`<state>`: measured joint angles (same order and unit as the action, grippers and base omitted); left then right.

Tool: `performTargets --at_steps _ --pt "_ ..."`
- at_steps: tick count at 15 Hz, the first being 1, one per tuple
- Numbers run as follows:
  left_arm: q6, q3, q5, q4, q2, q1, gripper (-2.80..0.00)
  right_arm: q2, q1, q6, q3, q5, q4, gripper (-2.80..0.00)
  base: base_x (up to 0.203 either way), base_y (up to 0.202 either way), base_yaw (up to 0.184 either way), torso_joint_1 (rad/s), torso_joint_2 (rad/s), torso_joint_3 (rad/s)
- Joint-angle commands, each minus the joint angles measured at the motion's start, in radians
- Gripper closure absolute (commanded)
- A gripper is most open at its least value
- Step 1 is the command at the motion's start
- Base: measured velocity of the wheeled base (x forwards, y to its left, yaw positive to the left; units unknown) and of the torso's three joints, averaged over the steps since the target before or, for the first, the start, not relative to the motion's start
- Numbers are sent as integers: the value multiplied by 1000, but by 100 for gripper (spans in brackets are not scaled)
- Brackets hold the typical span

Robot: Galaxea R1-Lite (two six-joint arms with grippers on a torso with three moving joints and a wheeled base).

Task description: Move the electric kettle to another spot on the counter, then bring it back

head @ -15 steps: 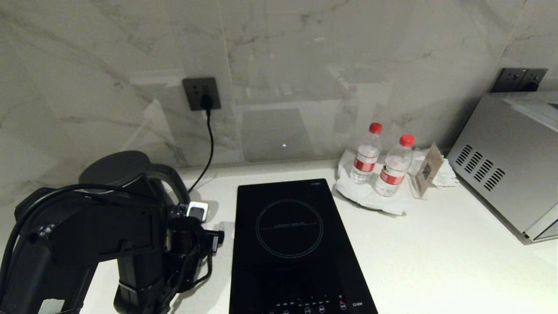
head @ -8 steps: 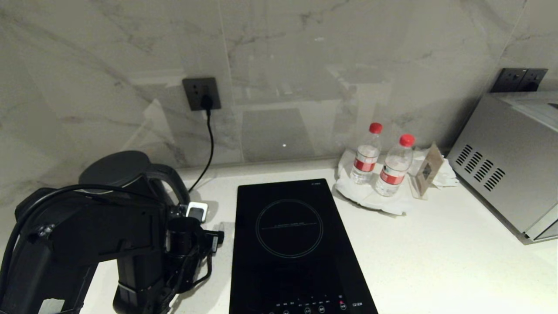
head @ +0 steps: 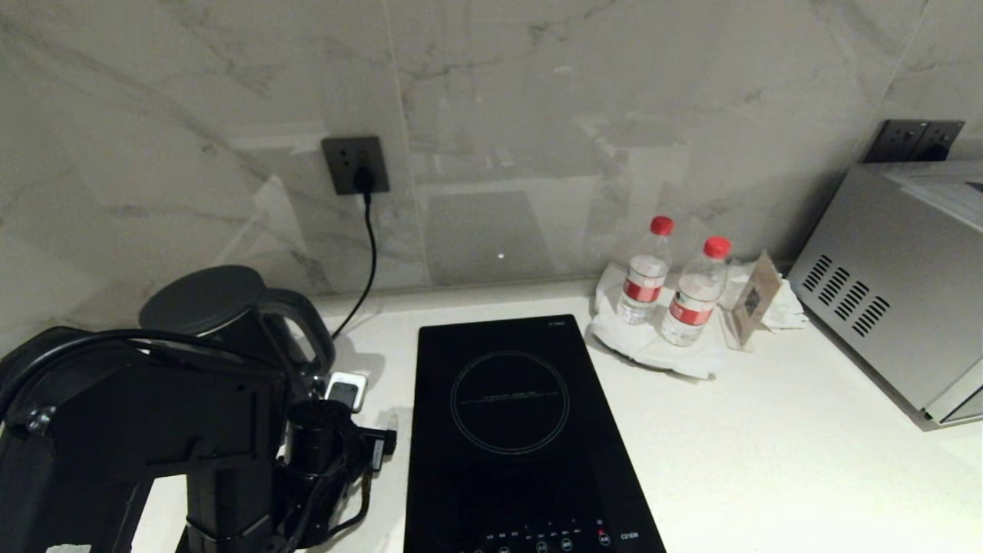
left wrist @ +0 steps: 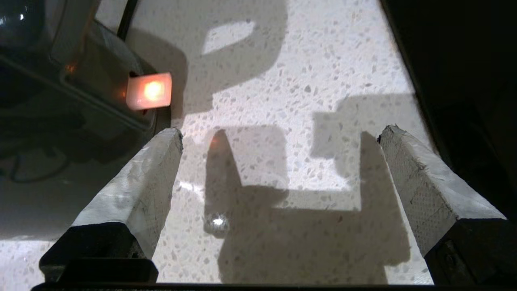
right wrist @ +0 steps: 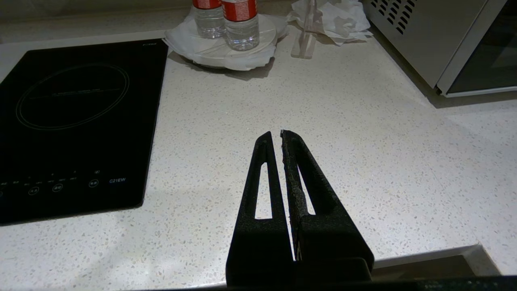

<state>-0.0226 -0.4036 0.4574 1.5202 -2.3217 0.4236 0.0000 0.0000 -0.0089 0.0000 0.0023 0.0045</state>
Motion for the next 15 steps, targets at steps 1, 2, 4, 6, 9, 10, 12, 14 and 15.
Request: performTargets --at_steps 1,2,4,6,9,10,12,14,15 --pt "6 3 3 10 -20 -1 -280 0 0 0 0 1 0 0 0 0 0 0 0 0" --pt "7 -3 3 10 -32 0 -280 0 0 0 0 1 0 0 0 0 0 0 0 0" --pt "8 -22 3 10 -64 0 -280 0 0 0 0 1 0 0 0 0 0 0 0 0" --pt "11 -50 3 10 -83 0 -280 0 0 0 0 1 0 0 0 0 0 0 0 0" --pt "11 -98 4 10 -95 -8 -280 0 0 0 0 1 0 0 0 0 0 0 0 0" --pt "10 -114 4 10 -96 -12 -280 0 0 0 0 1 0 0 0 0 0 0 0 0" --pt "10 -128 3 10 -104 -21 -280 0 0 0 0 1 0 0 0 0 0 0 0 0" --pt "10 -136 3 10 -119 -30 -280 0 0 0 0 1 0 0 0 0 0 0 0 0" --pt "10 -143 3 10 -122 -35 -280 0 0 0 0 1 0 0 0 0 0 0 0 0"
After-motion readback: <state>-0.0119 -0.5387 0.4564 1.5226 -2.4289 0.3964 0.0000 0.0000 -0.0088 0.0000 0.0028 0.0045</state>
